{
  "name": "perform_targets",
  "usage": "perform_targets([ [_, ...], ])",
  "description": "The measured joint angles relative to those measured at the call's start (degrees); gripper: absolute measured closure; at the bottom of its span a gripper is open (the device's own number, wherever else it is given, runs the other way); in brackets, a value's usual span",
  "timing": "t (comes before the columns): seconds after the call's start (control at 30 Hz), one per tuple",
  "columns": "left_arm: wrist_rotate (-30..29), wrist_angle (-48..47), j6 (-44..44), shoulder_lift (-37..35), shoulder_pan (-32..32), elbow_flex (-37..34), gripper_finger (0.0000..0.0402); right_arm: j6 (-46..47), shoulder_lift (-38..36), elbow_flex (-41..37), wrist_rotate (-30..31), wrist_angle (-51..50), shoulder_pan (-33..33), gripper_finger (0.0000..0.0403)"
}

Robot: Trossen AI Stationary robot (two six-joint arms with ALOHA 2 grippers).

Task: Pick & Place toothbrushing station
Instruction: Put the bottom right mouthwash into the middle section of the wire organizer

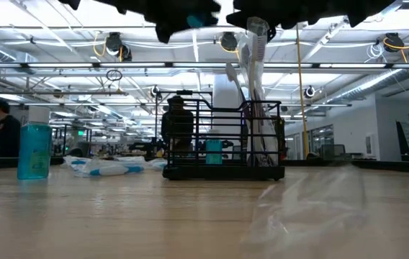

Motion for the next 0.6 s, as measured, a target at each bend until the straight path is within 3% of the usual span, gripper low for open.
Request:
perform_targets([
  [0.1, 9.9, 1.96, -1.08, -1.68, 0.0, 0.02, 0.0283, -3.08, 1.94, -0.46, -3.22, 4.75, 0.71, 0.0199],
  [0.27, 25.39, 4.53, -1.82, -2.16, 0.02, 0.02, 0.0284, -5.73, 6.39, -0.46, -9.16, 20.5, 1.11, 0.0187],
  [0.37, 27.38, 4.87, -2.38, -1.98, 0.07, 0.02, 0.0279, -6.84, 8.85, -0.42, -10.03, 27.36, 1.11, 0.0187],
  [0.6, 25.39, 3.51, -2.98, -1.72, 0.53, 0.02, 0.0284, -3.79, 12.54, -0.4, -14.17, 37.24, 0.96, 0.0192],
])
